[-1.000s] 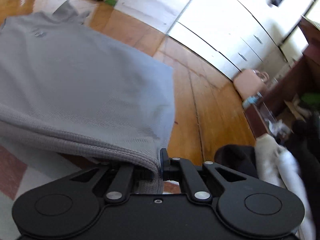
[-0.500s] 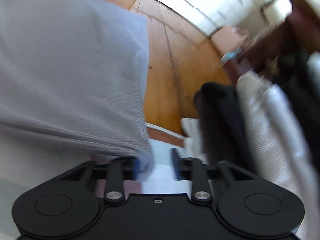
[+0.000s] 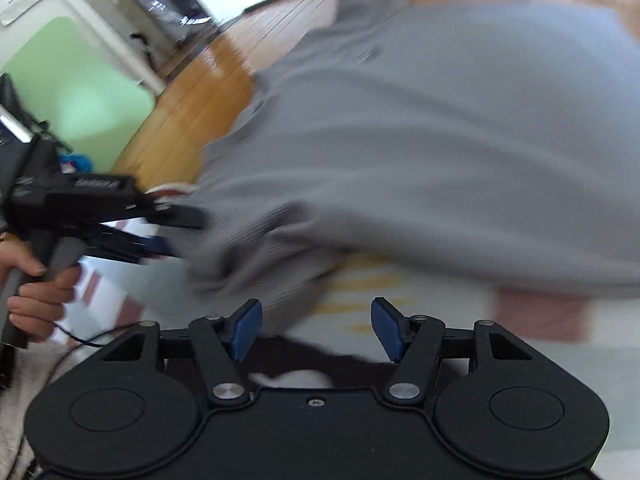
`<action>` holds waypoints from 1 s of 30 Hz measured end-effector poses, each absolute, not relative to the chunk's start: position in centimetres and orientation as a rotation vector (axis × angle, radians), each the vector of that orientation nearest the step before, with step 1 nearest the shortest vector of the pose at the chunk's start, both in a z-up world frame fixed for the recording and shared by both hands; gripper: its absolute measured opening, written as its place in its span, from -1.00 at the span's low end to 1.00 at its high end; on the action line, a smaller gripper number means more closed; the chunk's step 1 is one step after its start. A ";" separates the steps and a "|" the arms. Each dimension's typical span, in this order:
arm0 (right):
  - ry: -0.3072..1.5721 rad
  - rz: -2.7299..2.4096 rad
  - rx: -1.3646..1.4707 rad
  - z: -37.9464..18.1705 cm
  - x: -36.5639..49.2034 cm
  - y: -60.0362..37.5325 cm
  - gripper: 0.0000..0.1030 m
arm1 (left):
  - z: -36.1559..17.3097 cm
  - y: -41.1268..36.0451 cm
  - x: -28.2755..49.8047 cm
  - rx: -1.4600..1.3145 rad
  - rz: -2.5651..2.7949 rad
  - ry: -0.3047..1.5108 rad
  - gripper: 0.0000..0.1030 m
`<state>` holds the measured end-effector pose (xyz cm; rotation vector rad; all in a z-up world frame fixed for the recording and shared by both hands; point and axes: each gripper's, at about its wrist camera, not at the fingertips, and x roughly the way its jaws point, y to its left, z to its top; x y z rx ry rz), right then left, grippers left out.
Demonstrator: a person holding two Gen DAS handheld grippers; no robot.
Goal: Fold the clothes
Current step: 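Grasp the t-shirt hem with the left gripper while the right gripper grasps the hem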
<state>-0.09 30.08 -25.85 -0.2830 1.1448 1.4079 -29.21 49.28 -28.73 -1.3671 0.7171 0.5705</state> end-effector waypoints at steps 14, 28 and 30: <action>1.135 1.797 -0.052 -21.9 1.1 31.4 -0.91 | -25.0 51.8 -25.9 -1.125 0.586 0.458 -0.19; 1.049 1.241 -0.302 -26.5 6.9 32.7 -0.91 | -27.8 50.6 -25.1 -1.217 0.518 0.678 -0.02; 1.039 1.250 -0.323 -26.4 6.7 32.6 -0.91 | -27.8 50.1 -24.4 -1.217 0.481 0.677 -0.02</action>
